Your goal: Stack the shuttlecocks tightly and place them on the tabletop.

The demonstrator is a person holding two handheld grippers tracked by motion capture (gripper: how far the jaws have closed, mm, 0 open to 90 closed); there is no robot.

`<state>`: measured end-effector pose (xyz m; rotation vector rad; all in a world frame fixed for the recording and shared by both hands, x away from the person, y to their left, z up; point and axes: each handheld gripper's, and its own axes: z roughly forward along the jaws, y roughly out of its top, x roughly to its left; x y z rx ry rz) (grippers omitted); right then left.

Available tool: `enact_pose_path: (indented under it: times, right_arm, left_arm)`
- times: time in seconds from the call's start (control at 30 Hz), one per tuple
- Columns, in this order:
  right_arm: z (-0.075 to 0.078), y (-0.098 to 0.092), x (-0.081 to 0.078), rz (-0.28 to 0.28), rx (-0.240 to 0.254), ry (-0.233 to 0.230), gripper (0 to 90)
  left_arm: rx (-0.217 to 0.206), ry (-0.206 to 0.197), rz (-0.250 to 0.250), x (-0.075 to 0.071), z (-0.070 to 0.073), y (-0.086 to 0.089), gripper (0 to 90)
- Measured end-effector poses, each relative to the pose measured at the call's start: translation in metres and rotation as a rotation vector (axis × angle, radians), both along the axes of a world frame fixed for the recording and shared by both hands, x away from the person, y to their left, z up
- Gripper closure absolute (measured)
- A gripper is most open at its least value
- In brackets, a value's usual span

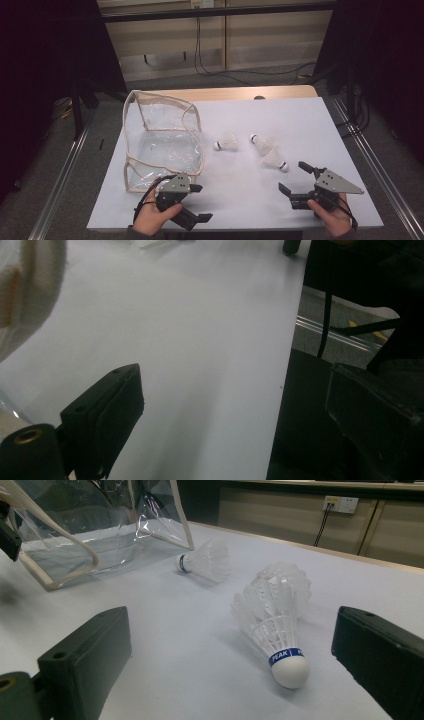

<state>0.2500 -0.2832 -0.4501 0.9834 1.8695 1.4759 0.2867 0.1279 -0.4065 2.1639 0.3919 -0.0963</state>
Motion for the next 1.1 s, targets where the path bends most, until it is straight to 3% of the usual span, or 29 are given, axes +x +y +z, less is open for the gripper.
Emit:
enact_pose_path:
  times: [0.47,1.1]
  right_arm:
    - [0.001,-0.001,0.001,-0.011,-0.002,0.002,1.8]
    - [0.000,-0.002,0.001,-0.017,-0.006,0.002,1.9]
  left_arm:
    - [0.000,-0.022,0.086,0.003,0.001,0.026,4.2]
    - [0.009,-0.028,0.092,0.008,0.001,0.051,5.1]
